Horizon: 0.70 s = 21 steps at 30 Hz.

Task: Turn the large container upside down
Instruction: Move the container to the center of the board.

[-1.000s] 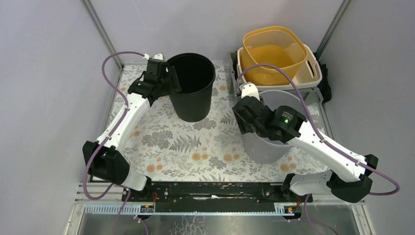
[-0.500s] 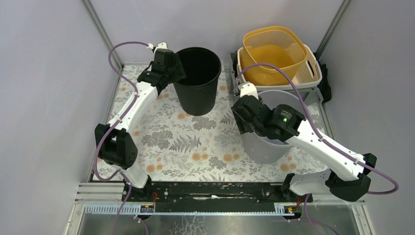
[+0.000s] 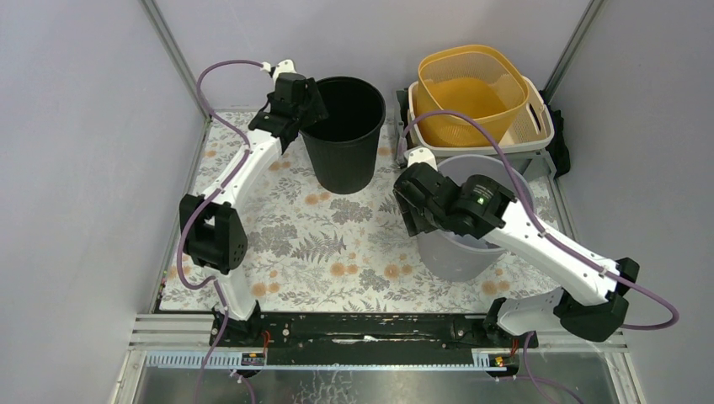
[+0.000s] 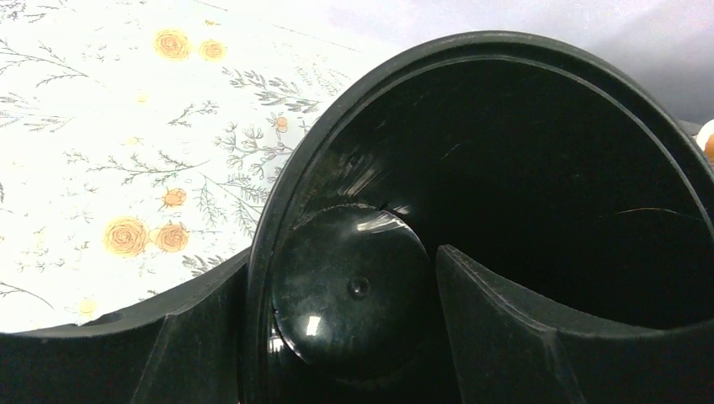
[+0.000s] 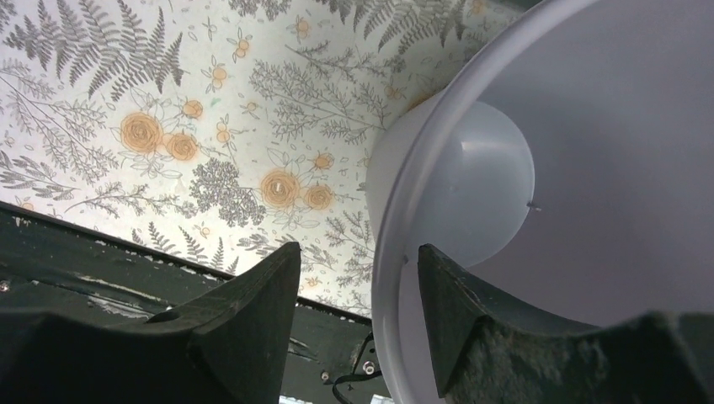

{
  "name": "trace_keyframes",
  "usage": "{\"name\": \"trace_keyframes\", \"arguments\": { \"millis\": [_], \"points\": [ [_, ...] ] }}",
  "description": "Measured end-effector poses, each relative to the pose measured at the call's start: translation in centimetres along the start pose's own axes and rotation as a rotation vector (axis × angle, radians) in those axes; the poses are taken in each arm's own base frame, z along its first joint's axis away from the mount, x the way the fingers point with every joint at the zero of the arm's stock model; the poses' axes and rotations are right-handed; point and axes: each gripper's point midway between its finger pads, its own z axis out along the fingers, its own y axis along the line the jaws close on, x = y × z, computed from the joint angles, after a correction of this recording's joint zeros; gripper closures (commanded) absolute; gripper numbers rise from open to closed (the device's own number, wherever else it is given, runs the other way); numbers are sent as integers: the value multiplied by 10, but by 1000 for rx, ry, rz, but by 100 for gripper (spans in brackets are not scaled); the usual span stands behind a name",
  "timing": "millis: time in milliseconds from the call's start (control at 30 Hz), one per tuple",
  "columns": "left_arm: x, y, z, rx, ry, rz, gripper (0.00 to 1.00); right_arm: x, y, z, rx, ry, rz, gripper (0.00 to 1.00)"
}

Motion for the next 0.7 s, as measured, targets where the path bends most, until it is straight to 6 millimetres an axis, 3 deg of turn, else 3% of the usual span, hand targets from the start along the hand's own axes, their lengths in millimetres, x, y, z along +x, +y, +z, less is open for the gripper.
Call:
{"name": "trace_keyframes", "arguments": {
  "millis": [267, 533, 600, 700],
  "points": [
    [-8, -6, 9, 24, -45, 18, 21, 6, 2, 17, 31, 101, -5, 41],
    [-21, -14, 27, 41, -88, 24, 21, 6, -5, 18, 45, 131, 15, 43],
    [-26, -17, 31, 45, -98, 29, 19, 7, -8, 20, 53, 141, 18, 43],
    [-29, -19, 35, 50, -106, 37, 9, 7, -10, 23, 62, 152, 21, 45]
  ]
}}
